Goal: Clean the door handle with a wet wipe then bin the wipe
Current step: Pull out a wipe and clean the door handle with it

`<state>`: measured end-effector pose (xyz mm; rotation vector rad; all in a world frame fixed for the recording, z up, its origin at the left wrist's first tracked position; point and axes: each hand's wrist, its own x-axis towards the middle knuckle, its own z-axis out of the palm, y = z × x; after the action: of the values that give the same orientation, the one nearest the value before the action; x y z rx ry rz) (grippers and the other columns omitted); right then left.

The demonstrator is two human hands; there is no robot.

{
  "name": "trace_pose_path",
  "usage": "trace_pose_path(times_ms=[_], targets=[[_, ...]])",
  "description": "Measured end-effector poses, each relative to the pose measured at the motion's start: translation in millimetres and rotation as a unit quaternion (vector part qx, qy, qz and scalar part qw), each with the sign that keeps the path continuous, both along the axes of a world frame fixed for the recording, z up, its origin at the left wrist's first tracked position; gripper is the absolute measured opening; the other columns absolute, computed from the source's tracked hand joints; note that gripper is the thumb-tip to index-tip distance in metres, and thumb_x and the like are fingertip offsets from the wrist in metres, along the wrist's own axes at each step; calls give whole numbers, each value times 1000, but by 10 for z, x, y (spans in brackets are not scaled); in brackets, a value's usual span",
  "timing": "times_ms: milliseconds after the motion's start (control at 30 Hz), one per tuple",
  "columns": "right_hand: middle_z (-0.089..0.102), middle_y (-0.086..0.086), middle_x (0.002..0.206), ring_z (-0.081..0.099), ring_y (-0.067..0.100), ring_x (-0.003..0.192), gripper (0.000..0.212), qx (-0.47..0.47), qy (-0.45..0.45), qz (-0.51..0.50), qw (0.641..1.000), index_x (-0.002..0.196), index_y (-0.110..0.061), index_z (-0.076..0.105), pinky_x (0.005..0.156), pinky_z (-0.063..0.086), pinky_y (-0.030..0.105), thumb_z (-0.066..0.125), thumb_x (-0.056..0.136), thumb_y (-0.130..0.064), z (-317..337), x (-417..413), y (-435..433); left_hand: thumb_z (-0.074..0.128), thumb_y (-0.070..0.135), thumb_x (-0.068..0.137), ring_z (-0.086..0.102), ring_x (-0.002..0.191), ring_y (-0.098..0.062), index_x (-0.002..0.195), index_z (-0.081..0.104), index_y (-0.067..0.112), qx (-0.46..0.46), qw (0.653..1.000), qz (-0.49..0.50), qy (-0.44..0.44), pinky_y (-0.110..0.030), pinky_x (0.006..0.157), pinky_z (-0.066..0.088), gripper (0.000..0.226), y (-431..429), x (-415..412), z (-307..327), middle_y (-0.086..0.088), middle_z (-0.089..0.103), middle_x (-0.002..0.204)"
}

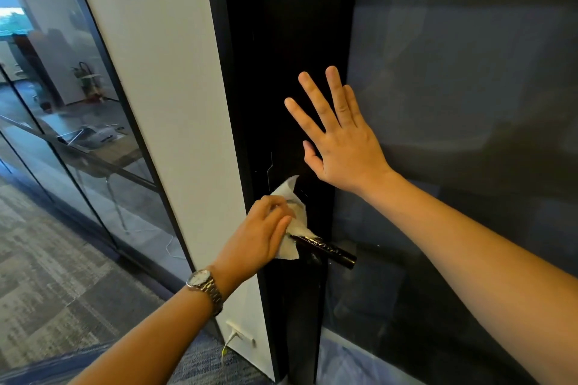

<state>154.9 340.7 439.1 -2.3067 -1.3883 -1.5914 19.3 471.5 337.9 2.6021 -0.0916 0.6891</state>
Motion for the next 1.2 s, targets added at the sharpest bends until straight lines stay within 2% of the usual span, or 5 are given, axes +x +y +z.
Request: trace_pose_path(times_ms=[200,433,600,967,1200], targets=[[25,18,154,16,44,140,62,7,-3,-4,1000,147,-17,29,115,17,49,44,89,-32,0,-4,18,55,21,90,46,62,0,102,58,8,-199,962,177,53,7,52,36,18,-231,319,214,-2,53,98],[25,18,154,13,43,139,63,7,-6,-6,1000,148,-17,29,115,16,49,45,89,-32,-3,-1,23,51,22,93,60,92,-11,106,64,7,-19,995,97,6,2,61,36,24,-164,262,232,-3,61,106],[25,18,154,14,44,139,63,10,1,2,1000,148,-17,29,115,16,50,47,88,-31,1,-2,19,54,25,91,61,72,-7,98,68,10,-192,959,207,-20,1,54,41,21,-152,299,211,-1,65,87],[27,19,153,13,44,139,63,14,0,9,1000,147,-16,31,115,17,50,48,88,-30,8,-2,15,41,21,97,50,85,-7,117,53,8,-229,951,208,-22,-8,60,39,27,-180,383,190,-8,55,117],[27,19,153,13,43,139,64,12,-5,1,1000,147,-16,31,115,17,50,49,88,-31,6,8,22,42,23,96,44,107,-1,126,50,17,-21,999,24,-22,1,83,34,32,-91,256,233,3,46,125]])
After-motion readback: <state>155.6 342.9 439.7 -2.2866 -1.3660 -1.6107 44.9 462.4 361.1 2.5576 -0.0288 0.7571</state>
